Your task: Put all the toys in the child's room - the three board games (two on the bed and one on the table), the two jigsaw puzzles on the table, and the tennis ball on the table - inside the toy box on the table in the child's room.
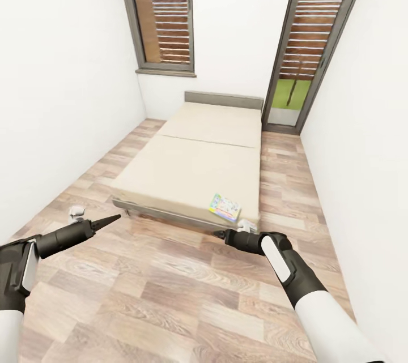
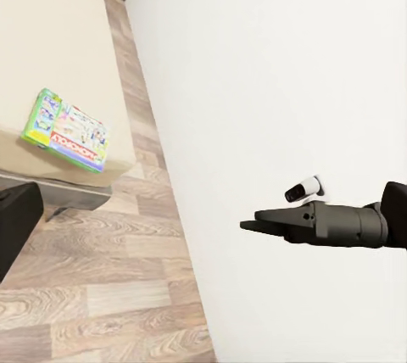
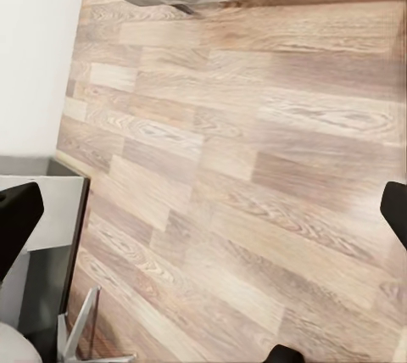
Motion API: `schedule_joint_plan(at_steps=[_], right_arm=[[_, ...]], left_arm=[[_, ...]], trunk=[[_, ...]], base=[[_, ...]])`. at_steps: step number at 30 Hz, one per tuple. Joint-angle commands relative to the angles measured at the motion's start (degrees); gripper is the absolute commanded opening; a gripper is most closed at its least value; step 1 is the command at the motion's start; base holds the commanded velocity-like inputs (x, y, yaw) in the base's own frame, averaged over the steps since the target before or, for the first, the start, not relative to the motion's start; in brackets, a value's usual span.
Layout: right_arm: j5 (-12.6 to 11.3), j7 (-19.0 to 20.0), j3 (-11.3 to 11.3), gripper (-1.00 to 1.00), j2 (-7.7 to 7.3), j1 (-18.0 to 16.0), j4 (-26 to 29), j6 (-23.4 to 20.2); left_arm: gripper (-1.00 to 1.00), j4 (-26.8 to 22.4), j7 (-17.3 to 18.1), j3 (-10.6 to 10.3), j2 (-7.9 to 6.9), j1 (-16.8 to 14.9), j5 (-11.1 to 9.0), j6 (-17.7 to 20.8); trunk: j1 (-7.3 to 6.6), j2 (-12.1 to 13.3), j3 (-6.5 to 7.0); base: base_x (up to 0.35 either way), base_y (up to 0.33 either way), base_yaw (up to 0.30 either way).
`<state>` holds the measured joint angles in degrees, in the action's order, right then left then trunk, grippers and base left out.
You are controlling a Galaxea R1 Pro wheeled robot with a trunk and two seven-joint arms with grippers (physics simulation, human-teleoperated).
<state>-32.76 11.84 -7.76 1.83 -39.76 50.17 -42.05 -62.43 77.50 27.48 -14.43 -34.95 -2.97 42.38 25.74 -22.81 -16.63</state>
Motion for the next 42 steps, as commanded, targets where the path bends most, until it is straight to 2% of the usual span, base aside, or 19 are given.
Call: schedule_joint_plan(at_steps=[1, 6, 9, 13, 15, 18, 21, 24, 32, 36, 42], right_arm=[[0.21, 0.20, 0.07, 1.00, 0.00, -0.05, 0.01, -0.24], [0.24, 0.19, 0.26, 1.00, -0.09, -0.05, 0.02, -0.37], [0.31, 0.00, 0.34, 1.00, -0.31, 0.11, 0.06, -0.53], [0.28, -0.07, 0.94, 1.00, -0.79, 2.12, -0.14, -0.47], [-0.30, -0.72, 0.81, 1.00, -0.13, 2.28, 0.52, -1.12], [-1.39, -1.68, 0.78, 1.00, 0.84, 2.06, 1.49, -2.09], [-1.32, -2.65, 0.63, 1.00, 1.35, 2.42, 2.45, -3.06], [-1.18, -3.61, 0.50, 1.00, 1.57, 3.40, 1.46, -4.02], [-1.16, -6.18, 0.62, 1.00, 1.42, 5.99, -0.39, -5.04], [-1.23, -7.47, 1.08, 1.00, 1.20, 7.29, -0.90, -4.80], [-1.27, -9.40, 3.02, 1.00, -0.34, 9.22, -2.27, -4.08]], left_arm=[[1.00, 0.00, 0.14, 0.03, -0.01, -0.03, -0.11, 0.60], [1.00, 2.06, -0.05, 0.00, 0.05, 0.13, 0.53, 0.09], [1.00, 4.59, -0.31, 0.00, -0.25, 0.23, 2.85, -2.47], [1.00, 5.75, -0.38, 0.02, -0.57, 0.44, 4.06, -3.50], [1.00, 5.58, 0.27, -0.60, 0.09, 1.09, 3.40, -4.15], [1.00, 4.63, 1.23, -0.58, 0.09, 1.29, 2.43, -5.11], [1.00, 4.70, 2.20, -0.97, 0.24, 1.87, 1.48, -6.07], [1.00, 5.66, 3.16, -1.88, 0.46, 2.84, 1.73, -7.03], [1.00, 6.43, 5.73, -2.42, 0.61, 5.35, 1.92, -9.59], [1.00, 6.50, 6.27, -2.49, 0.62, 5.39, 2.02, -10.87], [1.00, 6.52, 6.03, -2.45, 0.56, 5.42, 2.08, -12.79]], trunk=[[0.04, -0.10, -0.10], [0.04, -0.10, -0.10], [0.04, -0.10, -0.10], [0.04, -0.10, -0.10], [0.04, -0.10, -0.11], [0.04, -0.10, -0.11], [0.04, -0.10, -0.11], [0.04, -0.10, -0.11], [0.04, -0.10, -0.11], [0.04, -0.10, -0.11], [0.04, -0.10, -0.11]], base=[[0.122, 0.077, -0.150], [0.125, 0.074, -0.060], [0.127, 0.072, -0.011], [0.127, 0.072, -0.003], [0.000, 0.000, 0.000], [0.000, 0.000, 0.000], [0.000, 0.000, 0.000], [0.000, 0.000, 0.000], [0.000, 0.000, 0.000], [0.000, 0.000, 0.000], [0.000, 0.000, 0.000]])
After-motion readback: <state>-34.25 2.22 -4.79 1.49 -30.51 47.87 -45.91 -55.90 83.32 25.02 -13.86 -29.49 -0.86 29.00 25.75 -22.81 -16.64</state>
